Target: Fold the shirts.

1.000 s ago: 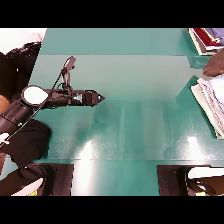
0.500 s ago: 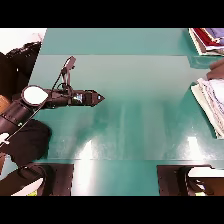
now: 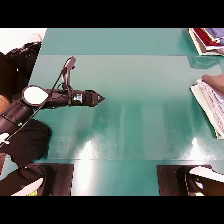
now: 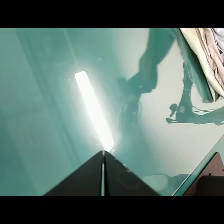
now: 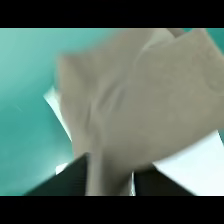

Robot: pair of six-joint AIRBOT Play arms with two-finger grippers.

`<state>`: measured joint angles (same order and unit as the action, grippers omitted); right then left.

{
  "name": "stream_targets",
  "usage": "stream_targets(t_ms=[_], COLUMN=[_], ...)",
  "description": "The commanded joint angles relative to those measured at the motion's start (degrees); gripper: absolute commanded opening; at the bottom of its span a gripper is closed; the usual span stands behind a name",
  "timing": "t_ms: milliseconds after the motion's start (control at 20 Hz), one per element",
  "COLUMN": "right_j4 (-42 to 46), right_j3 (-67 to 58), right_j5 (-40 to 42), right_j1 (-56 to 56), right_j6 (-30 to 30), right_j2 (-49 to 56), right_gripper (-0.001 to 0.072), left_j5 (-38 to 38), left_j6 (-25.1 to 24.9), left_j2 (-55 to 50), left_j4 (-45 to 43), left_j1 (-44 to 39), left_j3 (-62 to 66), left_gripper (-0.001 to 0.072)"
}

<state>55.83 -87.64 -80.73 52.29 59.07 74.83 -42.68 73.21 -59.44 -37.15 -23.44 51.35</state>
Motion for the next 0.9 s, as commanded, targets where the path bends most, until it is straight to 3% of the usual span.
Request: stream_targets(t_ms=[0,150,250,400,600,850], right_j4=[8.41,8.46,8.07,-1.40,-15.61,-15.15], right_j3=[8.13,12.41,13.88,14.93,14.88,14.88], right_j5=[-1.49,-1.40,-0.22,0.90,-1.99,-0.28], right_j1=[6.03,10.95,11.87,8.70,-6.27,-31.89], right_j6=[1.09,1.66,4.68,6.05,6.05,6.03], right_j2=[-4.72,-7.48,-8.87,-10.16,-10.34,-10.32], right_gripper=[0.0388,0.0390,0.0520,0.0518,0.0518,0.0496], left_j5=[-0.39,-0.79,-0.90,-1.27,-2.47,-2.78], left_j6=[-0.15,-0.17,-0.15,-0.15,-0.11,-0.11], left_j2=[-0.02,-0.02,-0.02,-0.02,-0.02,-0.02], left_j4=[-0.13,-0.13,-0.13,-0.11,-0.04,0.11], left_j1=[-0.02,-0.04,-0.04,-0.02,-0.02,-0.02], left_j3=[0.07,0.07,0.07,0.07,0.07,0.07], left_gripper=[0.0027,0.0027,0.0027,0.0027,0.0027,0.0027])
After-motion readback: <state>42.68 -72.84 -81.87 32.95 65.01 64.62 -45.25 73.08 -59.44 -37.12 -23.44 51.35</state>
